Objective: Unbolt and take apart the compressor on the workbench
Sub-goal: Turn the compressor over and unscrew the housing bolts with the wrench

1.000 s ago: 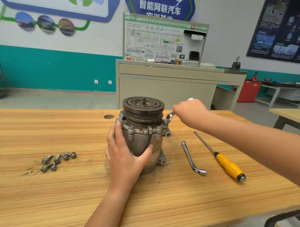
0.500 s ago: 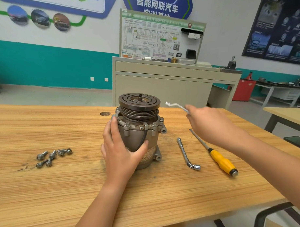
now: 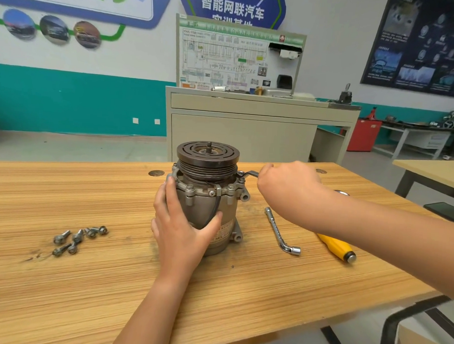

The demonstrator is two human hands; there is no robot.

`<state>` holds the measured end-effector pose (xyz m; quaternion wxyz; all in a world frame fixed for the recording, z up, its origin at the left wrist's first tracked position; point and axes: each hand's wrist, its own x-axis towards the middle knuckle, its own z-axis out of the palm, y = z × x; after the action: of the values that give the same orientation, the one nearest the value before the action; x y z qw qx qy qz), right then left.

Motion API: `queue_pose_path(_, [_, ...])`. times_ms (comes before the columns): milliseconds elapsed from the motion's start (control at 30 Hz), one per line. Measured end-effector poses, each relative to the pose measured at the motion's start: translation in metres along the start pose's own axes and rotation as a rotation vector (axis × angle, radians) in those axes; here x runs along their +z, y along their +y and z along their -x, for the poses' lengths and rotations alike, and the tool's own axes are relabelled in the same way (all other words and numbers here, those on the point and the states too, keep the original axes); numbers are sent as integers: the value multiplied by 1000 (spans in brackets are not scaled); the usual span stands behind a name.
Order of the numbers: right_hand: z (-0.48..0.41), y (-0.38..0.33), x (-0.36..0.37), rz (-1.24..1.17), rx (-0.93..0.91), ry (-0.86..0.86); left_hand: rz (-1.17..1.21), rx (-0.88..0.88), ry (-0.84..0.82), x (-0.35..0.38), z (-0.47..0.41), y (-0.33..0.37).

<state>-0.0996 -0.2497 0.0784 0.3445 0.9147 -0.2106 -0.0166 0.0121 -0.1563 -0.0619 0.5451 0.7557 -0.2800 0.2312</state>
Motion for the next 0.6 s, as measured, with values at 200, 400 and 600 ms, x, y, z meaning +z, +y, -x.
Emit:
queue_pose_path(200, [2, 1, 1, 52, -26, -35, -1, -9, -2, 0, 0, 0])
queue_pose_path(400, [-15, 24, 14, 156, -148, 32, 4, -9, 1, 1, 0, -1])
queue_pose_path(600, [-77, 41, 45, 61, -201, 150, -24, 4, 11, 2, 0, -2])
